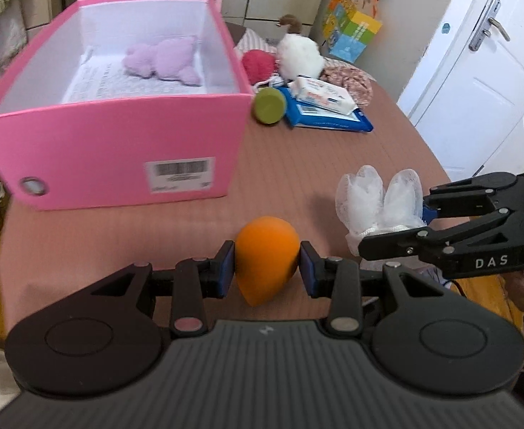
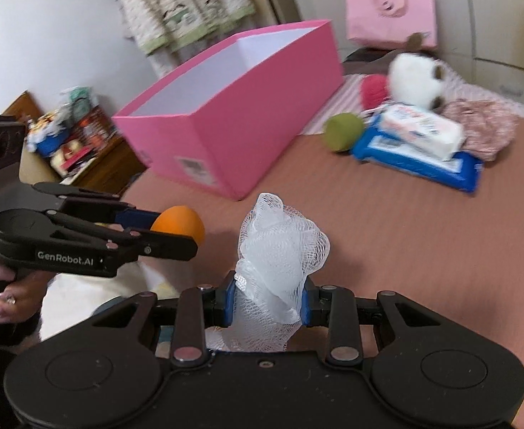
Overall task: Organize soft objects
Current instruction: 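Carry the orange sponge and white bath puff over the pink box with both grippers, then open both grippers to drop the sponge and bath puff into the box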
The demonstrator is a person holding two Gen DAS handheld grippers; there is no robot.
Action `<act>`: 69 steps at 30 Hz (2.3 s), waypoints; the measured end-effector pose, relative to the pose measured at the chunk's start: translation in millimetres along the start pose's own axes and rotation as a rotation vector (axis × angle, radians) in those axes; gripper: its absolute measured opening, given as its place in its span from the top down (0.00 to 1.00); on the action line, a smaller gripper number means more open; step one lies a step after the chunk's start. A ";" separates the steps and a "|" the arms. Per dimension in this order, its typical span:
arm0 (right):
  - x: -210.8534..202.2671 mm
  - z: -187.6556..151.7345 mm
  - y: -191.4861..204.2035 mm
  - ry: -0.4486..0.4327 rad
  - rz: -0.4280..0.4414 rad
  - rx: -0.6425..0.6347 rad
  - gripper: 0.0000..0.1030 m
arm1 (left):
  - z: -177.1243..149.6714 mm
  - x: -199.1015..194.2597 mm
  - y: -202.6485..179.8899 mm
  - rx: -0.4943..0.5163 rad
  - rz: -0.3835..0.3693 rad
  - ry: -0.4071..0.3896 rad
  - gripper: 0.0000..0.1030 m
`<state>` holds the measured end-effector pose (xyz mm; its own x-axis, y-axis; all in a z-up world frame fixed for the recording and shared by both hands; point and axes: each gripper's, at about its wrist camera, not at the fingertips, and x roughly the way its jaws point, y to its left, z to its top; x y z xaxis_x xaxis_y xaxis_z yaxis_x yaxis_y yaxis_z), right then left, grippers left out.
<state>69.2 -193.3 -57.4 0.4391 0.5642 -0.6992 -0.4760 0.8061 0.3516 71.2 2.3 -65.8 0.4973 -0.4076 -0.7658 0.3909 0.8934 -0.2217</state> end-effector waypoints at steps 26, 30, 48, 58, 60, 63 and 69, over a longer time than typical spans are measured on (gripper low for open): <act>23.9 167.9 61.3 -0.171 0.033 -0.112 0.63 | 121.7 -65.5 70.6 0.045 0.113 -0.205 0.64; 48.7 198.5 50.0 -0.168 -0.007 -0.095 0.63 | 147.5 -42.4 88.4 0.034 0.137 -0.207 0.64; 159.5 285.8 -14.9 0.011 -0.105 0.014 0.60 | 233.6 88.2 152.7 0.016 0.268 -0.085 0.64; 166.3 291.4 -21.9 -0.023 -0.147 -0.018 0.54 | 242.2 104.5 159.3 0.028 0.309 -0.089 0.52; 163.9 292.2 -24.2 -0.031 -0.153 -0.007 0.50 | 242.3 101.1 160.9 0.013 0.308 -0.098 0.44; 153.2 290.7 -25.9 -0.060 -0.130 0.014 0.36 | 240.4 88.1 158.0 0.030 0.301 -0.138 0.33; 116.2 277.7 -8.8 -0.120 -0.103 -0.004 0.33 | 224.8 41.5 150.5 0.038 0.239 -0.175 0.29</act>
<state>336.0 -85.2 31.1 0.5735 0.4964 -0.6517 -0.4271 0.8600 0.2792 324.7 77.3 4.7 0.7036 -0.2156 -0.6771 0.2735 0.9616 -0.0219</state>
